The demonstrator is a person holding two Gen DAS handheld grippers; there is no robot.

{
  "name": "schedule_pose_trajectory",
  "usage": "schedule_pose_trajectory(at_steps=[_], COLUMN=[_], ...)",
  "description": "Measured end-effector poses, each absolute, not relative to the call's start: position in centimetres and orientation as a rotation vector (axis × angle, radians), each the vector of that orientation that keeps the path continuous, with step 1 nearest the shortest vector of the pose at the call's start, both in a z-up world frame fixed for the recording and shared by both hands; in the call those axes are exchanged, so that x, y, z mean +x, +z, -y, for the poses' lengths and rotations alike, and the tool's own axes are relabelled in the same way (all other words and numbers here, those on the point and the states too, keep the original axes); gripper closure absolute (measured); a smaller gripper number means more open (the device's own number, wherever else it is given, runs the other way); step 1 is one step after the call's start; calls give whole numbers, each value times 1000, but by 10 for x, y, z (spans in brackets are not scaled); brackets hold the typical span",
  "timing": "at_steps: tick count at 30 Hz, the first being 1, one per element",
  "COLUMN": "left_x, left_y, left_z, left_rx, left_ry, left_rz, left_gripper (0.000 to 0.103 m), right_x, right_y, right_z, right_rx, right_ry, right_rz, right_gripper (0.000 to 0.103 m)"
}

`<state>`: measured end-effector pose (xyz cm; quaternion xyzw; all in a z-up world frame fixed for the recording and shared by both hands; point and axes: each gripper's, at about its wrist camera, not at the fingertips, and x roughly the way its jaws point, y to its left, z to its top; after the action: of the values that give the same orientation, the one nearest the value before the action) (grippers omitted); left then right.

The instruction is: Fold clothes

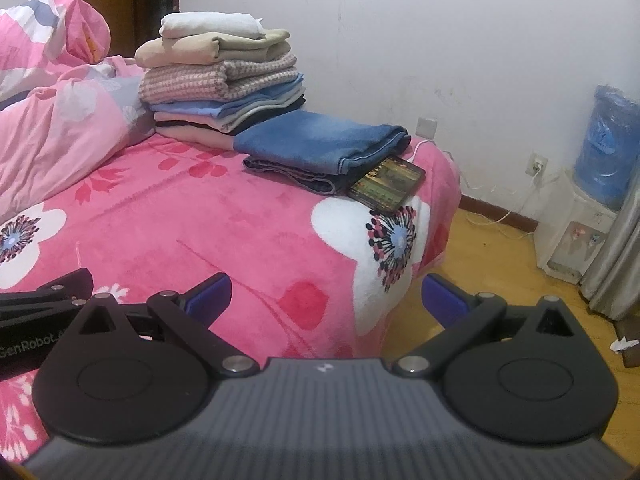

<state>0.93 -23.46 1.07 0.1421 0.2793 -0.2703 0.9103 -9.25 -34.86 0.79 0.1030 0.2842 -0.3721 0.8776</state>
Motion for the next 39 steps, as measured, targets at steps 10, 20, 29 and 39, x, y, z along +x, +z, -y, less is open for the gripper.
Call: schedule_pose_trajectory(at_steps=[10, 20, 29, 39], left_x=[9, 9, 8, 7], left_y=[9, 8, 8, 9], left_z=[235, 235, 235, 234], left_rx=[286, 287, 294, 293], left_ry=[-572, -571, -575, -577], left_rz=[-593, -596, -591, -590], left_gripper=[0, 0, 0, 0], right_x=[-94, -94, -93, -93], right_y=[5, 5, 5, 6], right_z=[350, 350, 350, 352], right_rx=[223, 218, 216, 218], right_ry=[-778, -779, -787, -791], right_rz=[-603, -601, -601, -600], right_gripper=[1, 1, 1, 1])
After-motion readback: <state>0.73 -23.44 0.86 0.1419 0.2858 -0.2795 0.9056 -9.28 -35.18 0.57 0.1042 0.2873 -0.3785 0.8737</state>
